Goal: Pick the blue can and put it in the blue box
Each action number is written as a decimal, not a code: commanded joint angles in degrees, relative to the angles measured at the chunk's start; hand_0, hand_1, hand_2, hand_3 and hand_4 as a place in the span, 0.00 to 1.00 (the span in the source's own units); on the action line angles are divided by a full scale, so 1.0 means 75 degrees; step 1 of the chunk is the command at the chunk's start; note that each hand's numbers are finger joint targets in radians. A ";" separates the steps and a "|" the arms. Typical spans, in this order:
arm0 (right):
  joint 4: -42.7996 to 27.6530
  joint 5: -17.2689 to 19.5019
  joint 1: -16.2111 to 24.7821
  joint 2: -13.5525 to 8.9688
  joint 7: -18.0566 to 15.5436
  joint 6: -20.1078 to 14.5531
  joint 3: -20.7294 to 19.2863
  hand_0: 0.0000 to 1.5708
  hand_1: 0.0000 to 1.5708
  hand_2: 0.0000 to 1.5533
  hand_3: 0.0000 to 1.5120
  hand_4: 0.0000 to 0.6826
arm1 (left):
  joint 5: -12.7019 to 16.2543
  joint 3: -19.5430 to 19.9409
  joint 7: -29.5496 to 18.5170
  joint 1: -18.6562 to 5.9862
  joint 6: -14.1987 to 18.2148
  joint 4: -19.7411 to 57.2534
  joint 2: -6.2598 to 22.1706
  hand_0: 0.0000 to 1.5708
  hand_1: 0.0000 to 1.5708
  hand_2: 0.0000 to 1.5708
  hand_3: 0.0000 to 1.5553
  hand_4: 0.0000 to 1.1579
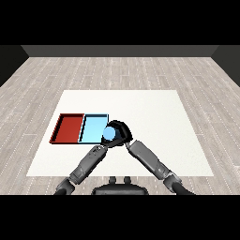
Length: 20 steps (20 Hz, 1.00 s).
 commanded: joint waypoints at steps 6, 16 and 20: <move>-0.0070 -0.0456 0.0133 0.0167 0.0287 0.0351 -0.0370 0.00 0.00 0.00 0.00 0.00 | 0.0414 0.0196 -0.0005 -0.0192 -0.0153 0.0370 -0.0168 1.00 1.00 0.97 0.93 0.95; -0.0406 -0.0290 0.0512 0.0171 0.0192 0.0448 -0.0409 0.00 0.00 0.00 0.00 0.00 | 0.0097 0.0190 0.0131 -0.0221 0.0104 0.0316 -0.0173 1.00 1.00 0.99 0.96 0.98; -0.0497 -0.0246 0.0876 0.0171 0.0391 0.1008 -0.0967 0.00 0.00 0.00 0.00 0.00 | -0.0059 0.0428 0.0434 -0.0295 -0.0216 0.0131 -0.0172 1.00 1.00 1.00 0.97 0.98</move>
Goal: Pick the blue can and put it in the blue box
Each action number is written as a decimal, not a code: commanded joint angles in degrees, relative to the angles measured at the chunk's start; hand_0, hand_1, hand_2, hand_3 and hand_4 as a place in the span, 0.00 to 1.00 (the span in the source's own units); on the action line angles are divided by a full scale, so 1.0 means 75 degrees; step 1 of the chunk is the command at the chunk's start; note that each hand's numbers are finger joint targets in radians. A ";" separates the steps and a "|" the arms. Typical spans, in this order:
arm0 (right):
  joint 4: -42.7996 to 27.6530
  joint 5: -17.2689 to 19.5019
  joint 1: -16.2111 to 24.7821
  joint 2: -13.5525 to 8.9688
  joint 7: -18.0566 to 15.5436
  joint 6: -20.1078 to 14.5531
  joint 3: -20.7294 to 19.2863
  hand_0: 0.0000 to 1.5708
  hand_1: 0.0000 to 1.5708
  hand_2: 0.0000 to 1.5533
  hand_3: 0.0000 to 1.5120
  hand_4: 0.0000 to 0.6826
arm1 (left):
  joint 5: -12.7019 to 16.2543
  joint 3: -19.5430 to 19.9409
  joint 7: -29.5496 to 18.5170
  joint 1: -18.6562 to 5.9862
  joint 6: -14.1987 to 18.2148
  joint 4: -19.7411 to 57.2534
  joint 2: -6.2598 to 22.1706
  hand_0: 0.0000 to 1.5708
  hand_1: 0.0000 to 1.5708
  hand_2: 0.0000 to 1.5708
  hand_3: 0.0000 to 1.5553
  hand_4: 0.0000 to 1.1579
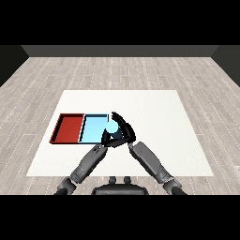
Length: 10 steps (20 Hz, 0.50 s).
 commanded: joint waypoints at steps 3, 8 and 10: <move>0.0591 -0.0058 -0.0231 0.0009 -0.0238 0.0712 -0.0899 0.00 0.00 0.00 0.00 0.00 | -0.0350 0.0511 -0.0366 0.0191 -0.0262 0.0230 -0.0002 1.00 1.00 1.00 0.97 0.98; -0.1902 -0.0025 0.1123 -0.0593 0.0689 0.0798 -0.0954 0.00 0.00 0.00 0.00 0.00 | -0.0374 0.0235 -0.0098 -0.0098 0.0247 0.0210 -0.0055 1.00 1.00 1.00 0.97 0.97; -0.2044 -0.0133 0.1284 -0.0804 0.0557 0.0886 -0.1350 0.00 0.00 0.00 0.00 0.00 | -0.0678 0.0322 -0.0055 0.0020 0.0236 0.0163 -0.0054 1.00 1.00 1.00 0.97 0.97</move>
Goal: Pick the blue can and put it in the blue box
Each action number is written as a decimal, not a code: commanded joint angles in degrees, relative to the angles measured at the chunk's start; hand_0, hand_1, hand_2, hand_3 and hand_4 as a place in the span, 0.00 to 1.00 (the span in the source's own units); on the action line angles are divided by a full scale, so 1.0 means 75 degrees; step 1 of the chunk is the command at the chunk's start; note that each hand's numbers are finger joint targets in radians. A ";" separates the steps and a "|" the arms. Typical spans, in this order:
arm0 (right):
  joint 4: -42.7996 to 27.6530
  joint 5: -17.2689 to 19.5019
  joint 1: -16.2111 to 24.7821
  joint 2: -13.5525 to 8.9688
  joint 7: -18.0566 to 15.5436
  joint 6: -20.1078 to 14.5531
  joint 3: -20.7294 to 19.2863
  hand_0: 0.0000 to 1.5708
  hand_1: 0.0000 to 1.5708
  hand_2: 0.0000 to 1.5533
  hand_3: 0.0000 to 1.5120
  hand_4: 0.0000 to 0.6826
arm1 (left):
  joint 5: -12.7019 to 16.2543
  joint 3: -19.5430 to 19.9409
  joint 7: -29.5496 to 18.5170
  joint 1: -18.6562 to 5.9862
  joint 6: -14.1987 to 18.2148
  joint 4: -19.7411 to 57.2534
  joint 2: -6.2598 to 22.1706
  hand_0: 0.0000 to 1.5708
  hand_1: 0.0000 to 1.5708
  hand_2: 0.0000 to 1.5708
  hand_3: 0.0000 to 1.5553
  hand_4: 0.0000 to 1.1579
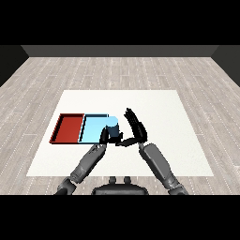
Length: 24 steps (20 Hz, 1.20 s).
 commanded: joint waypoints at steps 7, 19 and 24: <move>-0.2150 -0.0210 0.1760 -0.0374 -0.0120 0.0028 -0.0851 0.00 0.00 0.00 0.00 0.00 | -0.0433 0.0591 0.0287 -0.0190 -0.0351 0.0287 0.0261 1.00 1.00 1.00 0.96 0.97; -0.2558 -0.0674 0.2549 -0.1115 -0.0019 0.0452 -0.2215 0.00 0.00 0.00 0.00 0.00 | -0.0228 0.2147 0.1063 -0.0810 -0.0659 0.1999 0.1712 1.00 1.00 1.00 0.96 0.96; -0.2887 -0.0730 0.2279 -0.1285 0.0436 0.0357 -0.2487 0.00 0.00 0.00 0.00 0.00 | -0.0404 0.2562 0.1230 -0.1635 -0.0648 0.3671 0.1956 1.00 1.00 1.00 0.98 0.92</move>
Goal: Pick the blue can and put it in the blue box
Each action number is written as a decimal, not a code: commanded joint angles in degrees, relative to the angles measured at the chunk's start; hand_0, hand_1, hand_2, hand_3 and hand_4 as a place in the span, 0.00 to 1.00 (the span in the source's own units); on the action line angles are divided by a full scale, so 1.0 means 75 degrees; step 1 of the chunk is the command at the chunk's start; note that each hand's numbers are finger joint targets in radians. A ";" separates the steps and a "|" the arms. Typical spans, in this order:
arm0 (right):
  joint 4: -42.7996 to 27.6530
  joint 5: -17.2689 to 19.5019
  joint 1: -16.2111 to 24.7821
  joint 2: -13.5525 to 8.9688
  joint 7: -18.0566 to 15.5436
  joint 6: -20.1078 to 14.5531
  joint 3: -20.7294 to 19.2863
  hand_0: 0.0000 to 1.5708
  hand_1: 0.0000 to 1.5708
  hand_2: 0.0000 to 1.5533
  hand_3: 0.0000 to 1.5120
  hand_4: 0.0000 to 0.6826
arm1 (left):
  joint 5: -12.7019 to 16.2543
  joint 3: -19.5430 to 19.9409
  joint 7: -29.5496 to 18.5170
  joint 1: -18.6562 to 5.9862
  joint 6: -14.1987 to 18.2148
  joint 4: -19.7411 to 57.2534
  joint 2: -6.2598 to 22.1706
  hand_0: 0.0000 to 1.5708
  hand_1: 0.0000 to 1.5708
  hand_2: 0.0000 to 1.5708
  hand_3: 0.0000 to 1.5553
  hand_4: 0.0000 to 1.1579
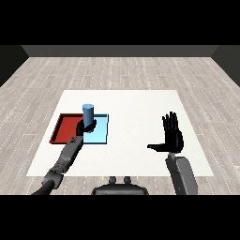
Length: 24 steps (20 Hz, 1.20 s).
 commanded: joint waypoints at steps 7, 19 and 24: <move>0.1144 0.0097 -0.0538 0.0416 -0.0102 0.0012 -0.0063 0.00 0.00 0.00 0.00 0.00 | -0.0568 0.0334 0.0867 -0.1394 0.0264 0.3009 0.0282 1.00 1.00 0.98 0.90 0.86; 0.1700 -0.0315 -0.0357 0.0162 -0.0448 0.0679 -0.0712 0.00 0.00 0.00 0.00 0.00 | -0.1135 0.0020 0.1469 -0.1437 -0.0073 0.4569 -0.0441 0.98 0.98 0.90 0.22 0.72; 0.1847 -0.0045 -0.0455 0.0330 -0.0579 0.0567 -0.0555 0.00 0.00 0.00 0.00 0.00 | -0.1438 -0.0200 0.1497 -0.1301 -0.0272 0.4699 -0.0384 0.55 0.55 0.56 0.31 0.56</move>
